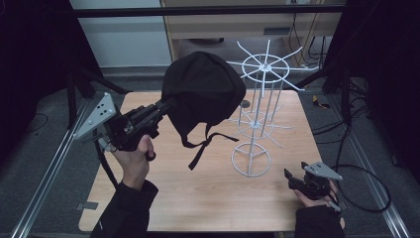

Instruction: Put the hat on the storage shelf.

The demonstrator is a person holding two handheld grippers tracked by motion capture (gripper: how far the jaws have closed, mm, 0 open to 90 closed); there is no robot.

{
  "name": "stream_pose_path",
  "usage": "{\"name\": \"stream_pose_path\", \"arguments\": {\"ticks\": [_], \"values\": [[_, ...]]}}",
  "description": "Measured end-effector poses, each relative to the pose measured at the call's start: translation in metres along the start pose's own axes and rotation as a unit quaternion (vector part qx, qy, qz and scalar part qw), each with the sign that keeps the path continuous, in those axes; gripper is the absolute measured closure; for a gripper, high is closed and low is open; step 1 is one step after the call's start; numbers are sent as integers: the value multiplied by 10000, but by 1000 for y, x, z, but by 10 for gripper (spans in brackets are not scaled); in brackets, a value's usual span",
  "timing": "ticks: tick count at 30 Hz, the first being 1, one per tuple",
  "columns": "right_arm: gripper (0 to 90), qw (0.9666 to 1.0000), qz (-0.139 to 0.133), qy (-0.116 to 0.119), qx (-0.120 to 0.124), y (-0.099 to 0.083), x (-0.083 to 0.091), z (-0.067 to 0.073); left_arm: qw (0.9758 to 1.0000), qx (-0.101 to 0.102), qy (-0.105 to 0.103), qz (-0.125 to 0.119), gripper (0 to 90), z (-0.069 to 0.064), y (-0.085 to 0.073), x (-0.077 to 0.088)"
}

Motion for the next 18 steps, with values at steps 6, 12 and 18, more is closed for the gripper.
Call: {"name": "stream_pose_path", "arguments": {"ticks": [6,12,18], "values": [[306,10000,25,21,-22,-1,0,1,9998,112,-9,154,862,5,-12,-4],[305,10000,57,38,-21,-1,-1,2,9994,125,8,329,852,8,-22,-6],[302,10000,80,32,7,-2,-1,2,9980,136,63,614,825,13,-35,-8]]}}
Point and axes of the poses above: each handheld gripper's, and its own axes: x roughly backward along the jaws, y roughly out of its top, z roughly to its left, the point moved 9 cm from there along -x, roughly forward along the jaws, and after that the axes turned 5 degrees about x, right-handed, at the moved point
